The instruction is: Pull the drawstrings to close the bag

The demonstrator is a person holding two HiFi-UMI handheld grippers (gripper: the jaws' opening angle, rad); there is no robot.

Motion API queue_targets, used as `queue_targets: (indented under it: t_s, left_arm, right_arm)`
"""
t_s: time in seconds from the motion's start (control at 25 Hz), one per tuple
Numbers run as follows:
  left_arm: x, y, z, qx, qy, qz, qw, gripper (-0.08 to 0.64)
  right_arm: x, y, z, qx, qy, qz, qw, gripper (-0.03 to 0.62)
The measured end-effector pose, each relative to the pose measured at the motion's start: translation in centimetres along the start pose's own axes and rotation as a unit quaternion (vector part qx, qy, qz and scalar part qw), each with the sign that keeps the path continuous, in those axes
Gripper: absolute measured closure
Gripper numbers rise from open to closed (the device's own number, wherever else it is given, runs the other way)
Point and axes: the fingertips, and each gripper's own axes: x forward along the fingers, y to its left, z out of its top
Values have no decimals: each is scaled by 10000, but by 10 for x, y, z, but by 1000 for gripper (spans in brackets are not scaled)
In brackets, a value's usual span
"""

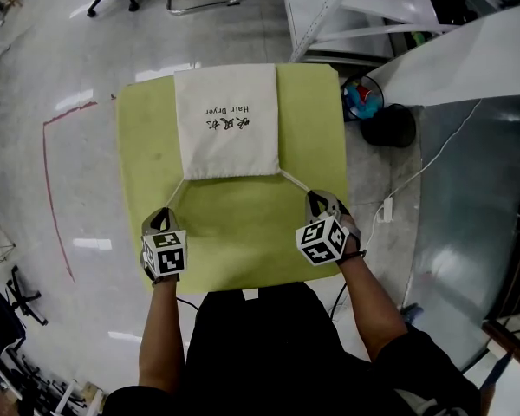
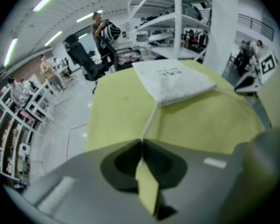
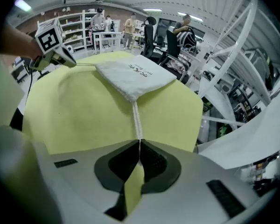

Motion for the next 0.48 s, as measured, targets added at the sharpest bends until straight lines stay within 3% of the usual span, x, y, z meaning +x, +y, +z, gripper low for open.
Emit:
queue_targets:
  t_s: [0.24,0.48]
  left_arm:
    - [-17,35,-2,1015,-182,922,9904,538]
    - [-41,65,9,935,-663,1349,9842,538]
  right_arm:
    - [-27,-24,2,-631,-201,-1177,9908,580]
    - [-55,-40,14,-503,-454,-1823,9809,580]
